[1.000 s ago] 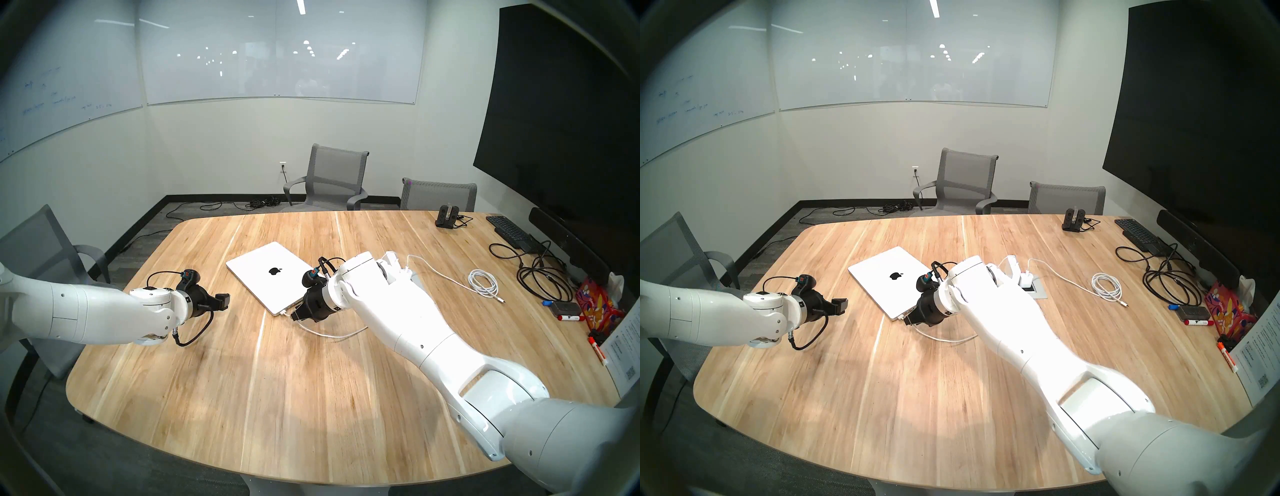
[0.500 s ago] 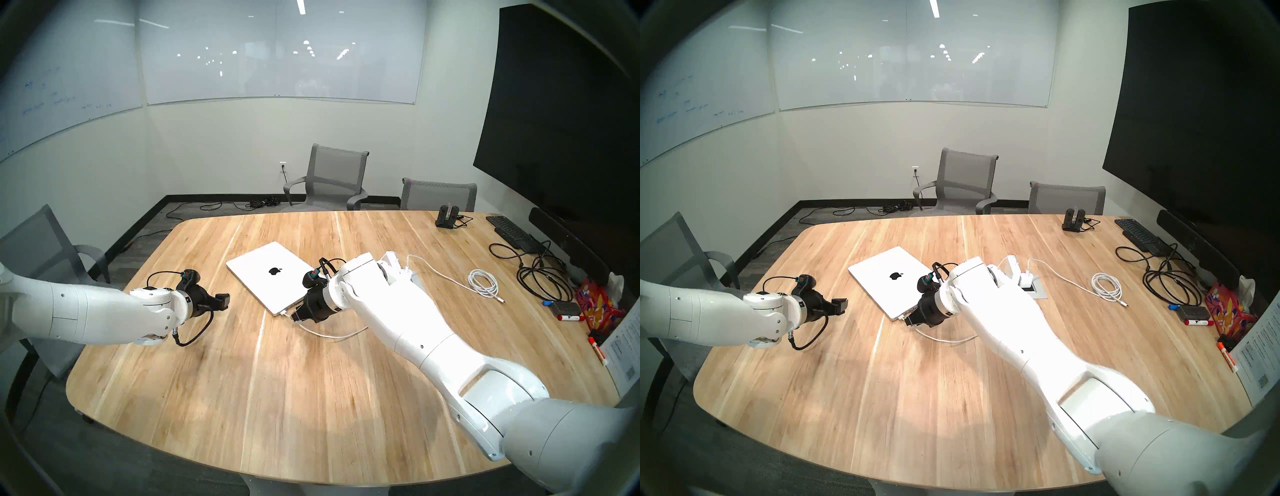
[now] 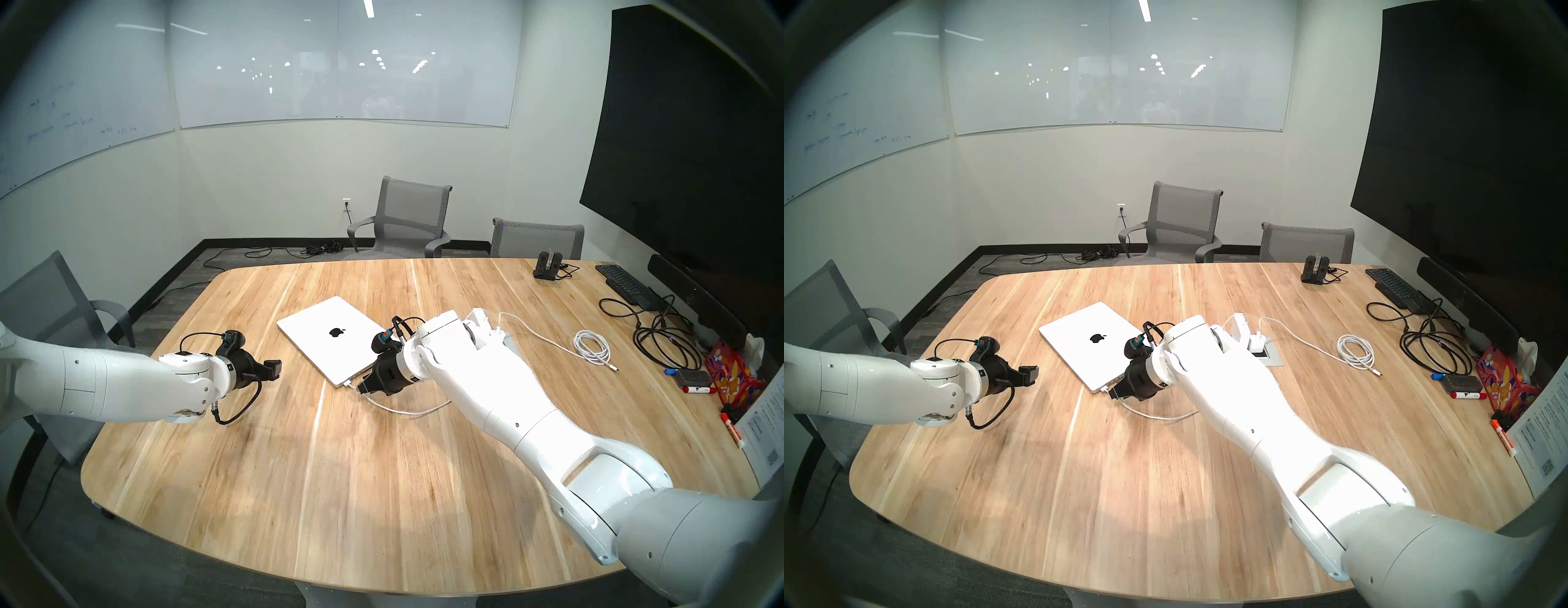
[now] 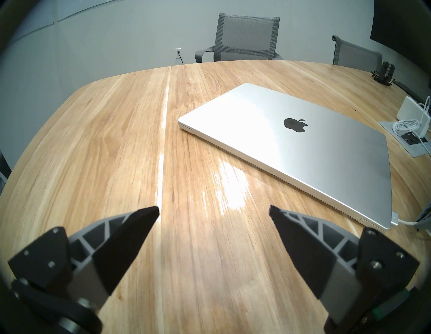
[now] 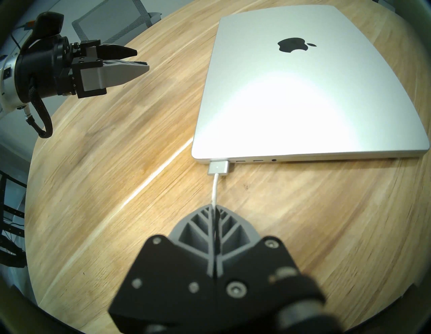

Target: Plug the charging cable into the port of a MacBook

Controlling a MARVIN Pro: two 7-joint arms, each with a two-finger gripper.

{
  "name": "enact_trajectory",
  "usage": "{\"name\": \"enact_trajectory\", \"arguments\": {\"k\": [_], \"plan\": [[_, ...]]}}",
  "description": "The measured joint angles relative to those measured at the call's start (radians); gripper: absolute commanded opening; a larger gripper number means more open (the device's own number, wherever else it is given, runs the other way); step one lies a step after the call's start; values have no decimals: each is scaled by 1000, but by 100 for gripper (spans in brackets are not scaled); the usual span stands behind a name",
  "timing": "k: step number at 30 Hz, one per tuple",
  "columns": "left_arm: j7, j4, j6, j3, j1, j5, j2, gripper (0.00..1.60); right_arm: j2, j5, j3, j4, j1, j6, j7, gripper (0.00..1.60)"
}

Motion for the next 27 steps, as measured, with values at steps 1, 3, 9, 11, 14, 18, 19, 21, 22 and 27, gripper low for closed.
{"name": "enact_trajectory", "arguments": {"k": [1,3,9,11,14,18,19,21,22,27], "plan": [[0,0,0,0,0,0,0,160,0,0,0,-1,-1,0,0,0],[0,0,0,0,0,0,0,160,0,0,2,-5,-2,0,0,0],[0,0,0,0,0,0,0,160,1,0,7,-15,-8,1,-5,0],[0,0,0,0,0,0,0,160,1,0,8,-18,-11,1,-9,0],[0,0,0,0,0,0,0,160,1,0,10,-21,-14,1,-15,0],[0,0,0,0,0,0,0,160,1,0,12,-24,-17,1,-19,0],[0,0,0,0,0,0,0,160,1,0,12,-24,-18,1,-20,0],[0,0,0,0,0,0,0,160,1,0,13,-24,-19,1,-21,0],[0,0,0,0,0,0,0,160,1,0,13,-24,-19,1,-22,0],[0,0,0,0,0,0,0,160,1,1,14,-22,-20,1,-22,0]]}}
